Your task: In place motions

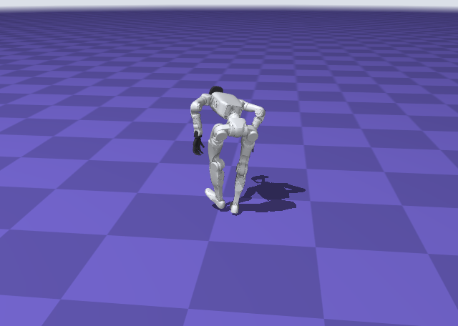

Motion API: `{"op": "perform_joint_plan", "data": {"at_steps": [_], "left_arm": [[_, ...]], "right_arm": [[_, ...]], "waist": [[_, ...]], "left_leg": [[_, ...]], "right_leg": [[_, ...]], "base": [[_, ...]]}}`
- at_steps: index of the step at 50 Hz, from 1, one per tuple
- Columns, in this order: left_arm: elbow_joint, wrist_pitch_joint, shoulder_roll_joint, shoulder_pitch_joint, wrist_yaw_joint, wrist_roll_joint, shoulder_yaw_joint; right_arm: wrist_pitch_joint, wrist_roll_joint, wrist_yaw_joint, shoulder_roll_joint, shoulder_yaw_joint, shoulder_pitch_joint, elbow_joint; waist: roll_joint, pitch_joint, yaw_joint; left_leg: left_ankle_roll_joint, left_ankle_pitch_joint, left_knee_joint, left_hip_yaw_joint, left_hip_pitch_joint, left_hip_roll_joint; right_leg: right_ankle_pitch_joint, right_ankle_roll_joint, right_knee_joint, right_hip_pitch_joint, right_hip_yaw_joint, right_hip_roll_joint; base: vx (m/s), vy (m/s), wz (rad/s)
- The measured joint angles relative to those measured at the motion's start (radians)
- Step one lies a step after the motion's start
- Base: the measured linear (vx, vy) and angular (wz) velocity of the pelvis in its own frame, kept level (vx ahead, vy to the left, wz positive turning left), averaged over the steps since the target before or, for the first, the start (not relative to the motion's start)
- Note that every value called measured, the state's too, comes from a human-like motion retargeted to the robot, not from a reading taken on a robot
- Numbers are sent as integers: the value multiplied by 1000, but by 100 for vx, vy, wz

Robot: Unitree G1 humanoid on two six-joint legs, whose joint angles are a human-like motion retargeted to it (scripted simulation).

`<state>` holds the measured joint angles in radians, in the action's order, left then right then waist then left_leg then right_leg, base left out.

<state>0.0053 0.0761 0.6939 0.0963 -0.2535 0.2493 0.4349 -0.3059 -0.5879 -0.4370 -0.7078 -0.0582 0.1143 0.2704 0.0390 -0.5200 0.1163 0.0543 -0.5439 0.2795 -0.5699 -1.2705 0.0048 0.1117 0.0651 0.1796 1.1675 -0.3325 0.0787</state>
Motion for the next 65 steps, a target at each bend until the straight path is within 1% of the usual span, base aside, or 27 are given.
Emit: {"op": "perform_joint_plan", "data": {"at_steps": [25,35,40,43,45,47,49,50,51,52,53,55,56,57,59,60,62,65], "left_arm": [[-1,7,2,-1,-6,3,-7],[52,6,-9,16,2,9,-3],[188,-24,-57,54,-55,-5,23],[292,-30,-85,92,-37,3,53],[377,-33,-103,121,-8,17,76],[472,-40,-129,144,35,44,92],[584,-51,-165,169,86,84,105],[644,-55,-184,182,107,107,111],[712,-61,-208,198,103,135,124],[773,-64,-231,211,94,160,137],[822,-61,-251,218,75,177,151],[896,-54,-290,220,47,189,172],[912,-64,-300,209,49,183,170],[926,-78,-306,198,53,176,165],[947,-115,-305,175,63,165,141],[958,-129,-301,165,67,163,125],[986,-132,-296,141,66,164,84],[1045,-111,-303,84,73,162,6]], "right_arm": [[3,20,-11,3,-5,-17,-8],[2,6,-28,27,-49,-82,-97],[-6,-44,-36,54,-122,-179,-243],[9,-64,-50,87,-170,-233,-377],[41,-61,-58,129,-212,-281,-509],[94,-43,-52,183,-256,-329,-669],[142,-38,-32,240,-290,-368,-850],[157,-44,-21,267,-301,-383,-944],[151,-64,-10,295,-309,-395,-1045],[138,-83,11,317,-317,-405,-1138],[114,-99,51,331,-326,-409,-1211],[53,-135,165,348,-334,-409,-1323],[29,-146,204,351,-329,-399,-1353],[13,-152,234,354,-320,-388,-1378],[20,-138,252,357,-281,-358,-1401],[32,-122,249,358,-255,-341,-1407],[66,-90,223,351,-193,-302,-1417],[110,-63,206,344,-119,-236,-1436]], "waist": [[-9,0,-2],[-14,0,-10],[-27,0,-26],[-36,0,-26],[-46,0,-28],[-64,0,-26],[-80,0,-14],[-86,0,-4],[-92,0,15],[-96,0,36],[-98,0,58],[-96,0,84],[-90,0,104],[-83,0,121],[-62,0,136],[-49,0,134],[-39,23,101],[-53,85,60]], "left_leg": [[22,-5,3,3,-4,8],[16,-11,28,29,31,19],[2,-16,48,46,93,28],[-3,-4,49,60,162,24],[-7,11,44,73,221,17],[-10,45,13,78,296,-2],[-4,105,-52,73,381,-34],[0,142,-94,71,426,-53],[-3,185,-140,71,475,-73],[-11,215,-179,87,522,-93],[-30,219,-203,135,567,-112],[-53,174,-215,226,663,-150],[-80,155,-208,201,723,-147],[-116,143,-201,173,785,-140],[-221,164,-187,101,920,-107],[-275,192,-178,58,989,-84],[-316,309,-172,-25,1089,-56],[-316,491,-153,-130,1194,3]], "right_leg": [[-7,18,12,11,-3,0],[-19,11,26,-33,-17,8],[-31,-4,33,-105,-30,30],[-41,-14,34,-185,-40,43],[-47,-14,27,-254,-43,47],[-50,-8,11,-333,-45,52],[-56,-3,-5,-413,-57,64],[-59,-2,-12,-453,-64,71],[-66,-2,-15,-495,-75,85],[-73,-4,-17,-535,-85,100],[-81,-6,-15,-573,-97,117],[-98,-14,-6,-648,-134,160],[-106,-20,-2,-686,-148,171],[-114,-27,3,-725,-164,181],[-132,-42,13,-810,-215,196],[-141,-49,16,-854,-250,203],[-144,-75,27,-918,-341,251],[-137,-106,26,-997,-458,311]], "base": [[0,0,0],[0,-1,3],[1,-8,16],[6,-11,6],[13,-16,10],[20,-22,21],[26,-27,36],[33,-32,49],[38,-34,57],[43,-35,69],[47,-34,89],[53,-30,111],[58,-25,91],[61,-21,73],[62,-18,109],[59,-11,173],[52,-6,224],[53,-25,210]]}}
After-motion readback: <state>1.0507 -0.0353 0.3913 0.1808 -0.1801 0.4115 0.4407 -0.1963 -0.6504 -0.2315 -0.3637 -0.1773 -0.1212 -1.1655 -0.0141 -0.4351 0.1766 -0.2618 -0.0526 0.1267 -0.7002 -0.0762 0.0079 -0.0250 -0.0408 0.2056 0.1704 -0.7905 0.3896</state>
